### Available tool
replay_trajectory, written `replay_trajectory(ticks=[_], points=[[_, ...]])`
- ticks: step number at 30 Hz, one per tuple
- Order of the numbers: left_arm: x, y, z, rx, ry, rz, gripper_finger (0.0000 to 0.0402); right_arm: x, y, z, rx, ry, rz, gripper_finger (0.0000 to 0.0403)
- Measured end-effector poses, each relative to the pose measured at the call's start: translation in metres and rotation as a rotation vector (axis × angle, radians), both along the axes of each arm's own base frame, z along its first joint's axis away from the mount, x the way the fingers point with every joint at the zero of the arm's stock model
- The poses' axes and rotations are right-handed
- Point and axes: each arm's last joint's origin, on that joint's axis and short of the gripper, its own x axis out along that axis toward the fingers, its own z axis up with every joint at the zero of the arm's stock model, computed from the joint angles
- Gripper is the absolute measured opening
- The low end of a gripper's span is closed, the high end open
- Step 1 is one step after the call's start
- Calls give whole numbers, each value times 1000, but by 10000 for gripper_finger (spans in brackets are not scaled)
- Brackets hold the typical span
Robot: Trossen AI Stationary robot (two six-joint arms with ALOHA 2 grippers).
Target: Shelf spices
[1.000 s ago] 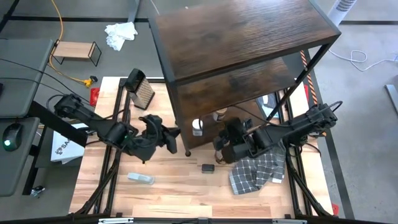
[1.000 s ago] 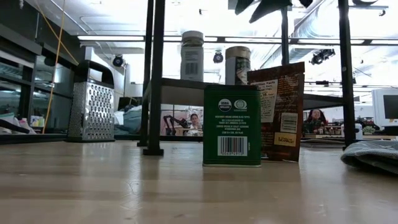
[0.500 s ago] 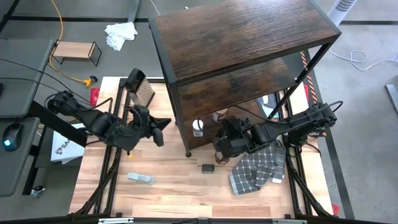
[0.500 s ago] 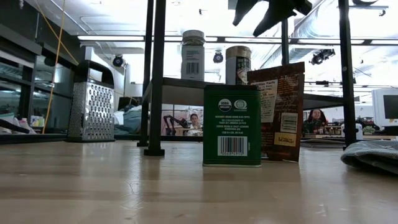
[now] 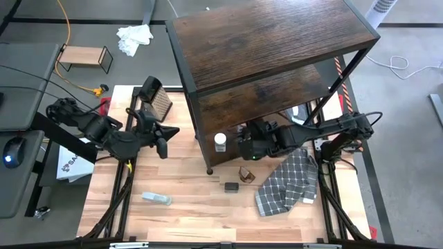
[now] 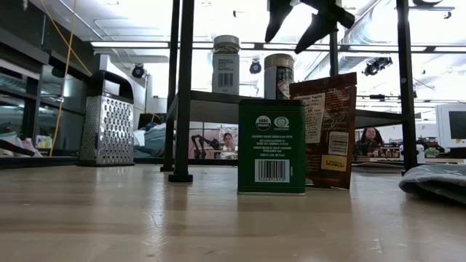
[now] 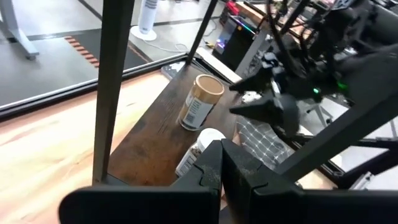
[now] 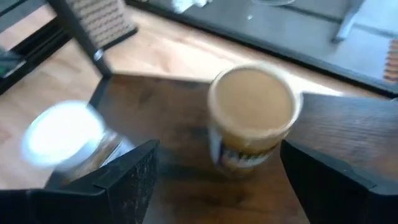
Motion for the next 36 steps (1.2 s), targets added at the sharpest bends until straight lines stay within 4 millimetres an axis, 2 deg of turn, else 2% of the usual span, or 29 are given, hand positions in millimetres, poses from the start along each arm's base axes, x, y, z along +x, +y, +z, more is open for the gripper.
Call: replay_trajectory(ticks=[10,26,36], points=[[-13,7,7,-7,-22,-26,0,3,-23,1,2,-14,-74,329],[-13,7,7,-9,-30,-10,0,10,-62,-6,138,13,-62,329],[-13,7,7,-10,-31,-9,0,16,-70,-13,195,34,-25,328]])
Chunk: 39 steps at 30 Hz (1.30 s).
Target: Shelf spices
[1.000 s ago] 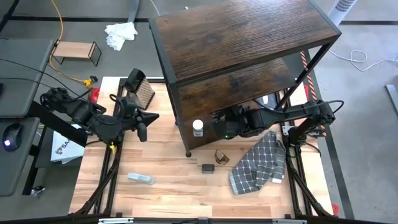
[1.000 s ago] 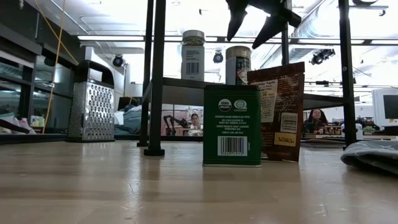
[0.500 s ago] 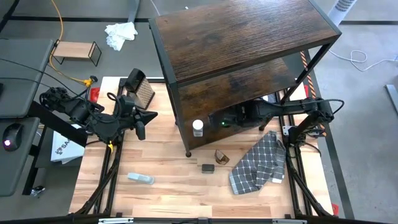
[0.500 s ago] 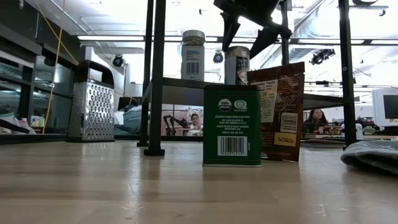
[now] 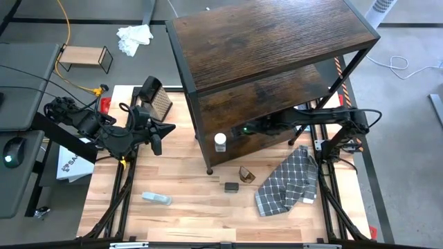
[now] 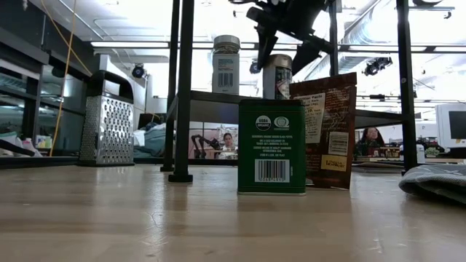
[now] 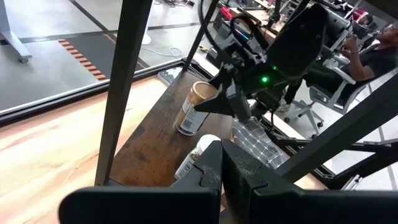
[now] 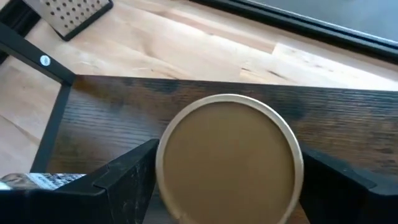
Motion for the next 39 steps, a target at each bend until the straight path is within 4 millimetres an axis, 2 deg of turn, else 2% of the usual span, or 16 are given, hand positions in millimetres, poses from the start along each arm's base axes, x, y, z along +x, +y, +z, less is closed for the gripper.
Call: replay_trajectory(ticks=[6,10,13,16,18,25,29,32,36,39], points=[[0,0,0,1,0,1,0,8,-1,-10,-2,17,0,328],[0,0,0,0,0,0,0,8,-1,-10,-19,16,-8,325],[0,0,0,0,0,0,0,8,-2,-10,-36,17,-17,305],[0,0,0,2,0,1,0,8,0,-10,-45,19,-13,265],[0,0,0,12,3,2,0,8,2,-10,-57,27,3,260],[0,1,0,52,12,12,0,-5,19,5,-77,52,65,260],[-1,1,-1,63,26,16,0,-21,38,19,-97,86,105,260],[-2,2,-3,77,51,15,0,-34,60,34,-99,52,177,260],[-3,2,-5,79,75,1,0,-53,97,53,-84,-33,289,260],[-4,2,-6,81,88,-7,0,-66,131,55,-70,-73,363,260]])
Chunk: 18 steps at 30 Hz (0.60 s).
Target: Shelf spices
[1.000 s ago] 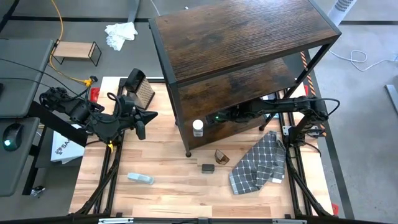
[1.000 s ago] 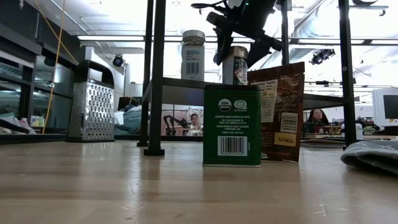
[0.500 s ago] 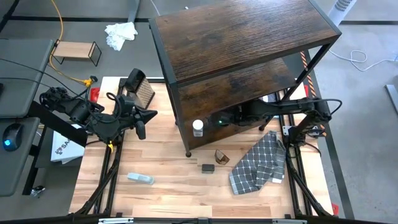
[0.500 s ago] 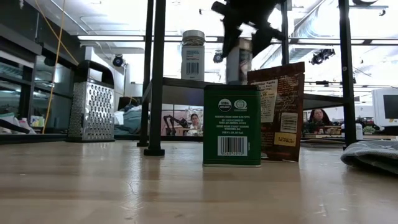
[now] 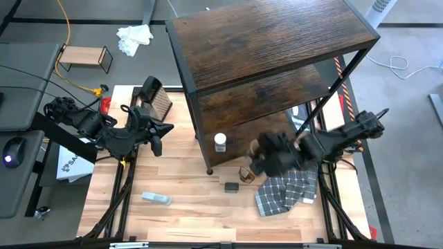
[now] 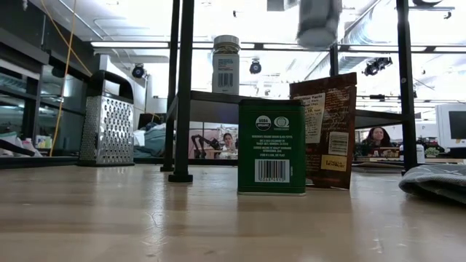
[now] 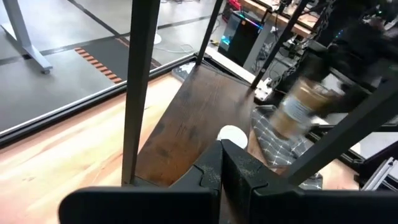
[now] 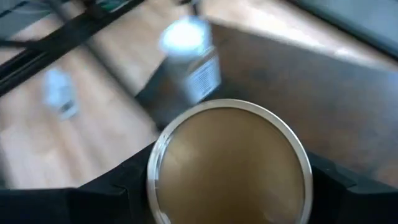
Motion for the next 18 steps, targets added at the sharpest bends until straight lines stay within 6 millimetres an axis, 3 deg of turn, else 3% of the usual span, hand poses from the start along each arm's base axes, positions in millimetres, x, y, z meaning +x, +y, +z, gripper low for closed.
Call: replay_trajectory(ticks=[4,8,13,18], points=[[-1,1,-2,-6,8,15,0,-10,41,-18,18,33,9,260],[-1,1,-2,-21,2,26,0,-17,65,-49,-40,102,-125,260],[-1,1,-2,-23,0,28,0,-25,64,-69,-141,145,-349,260],[-1,1,-2,-39,-10,38,0,-18,58,-92,-83,106,-410,260]])
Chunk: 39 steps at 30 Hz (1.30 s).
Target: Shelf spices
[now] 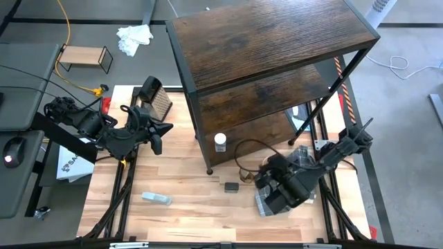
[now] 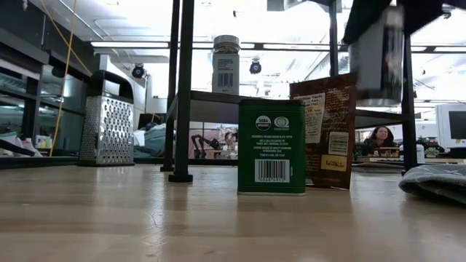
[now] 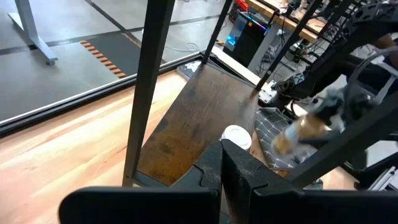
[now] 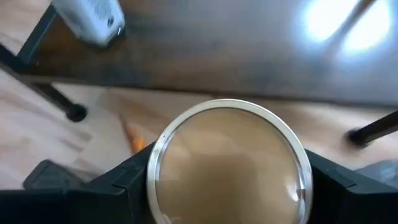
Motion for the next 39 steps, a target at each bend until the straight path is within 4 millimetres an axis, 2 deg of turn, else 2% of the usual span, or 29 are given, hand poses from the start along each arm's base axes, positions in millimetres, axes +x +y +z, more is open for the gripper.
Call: replay_trajectory(ticks=[7,14,20,24,29,35,39], points=[[0,0,0,-3,-6,7,0,5,-8,-35,59,-75,-94,260],[0,0,0,-1,-6,8,0,6,-29,-55,95,23,-173,261],[0,0,0,-6,-2,-1,0,16,-33,-60,182,-3,-184,320],[0,0,0,-8,-1,-3,0,21,-33,-54,207,-7,-179,344],[0,0,0,-1,4,-6,0,27,-33,-38,191,34,-96,348],[0,0,-1,38,39,-37,0,29,-34,10,58,90,-2,349],[-1,0,-3,20,74,-65,0,36,-35,42,-47,3,64,349]])
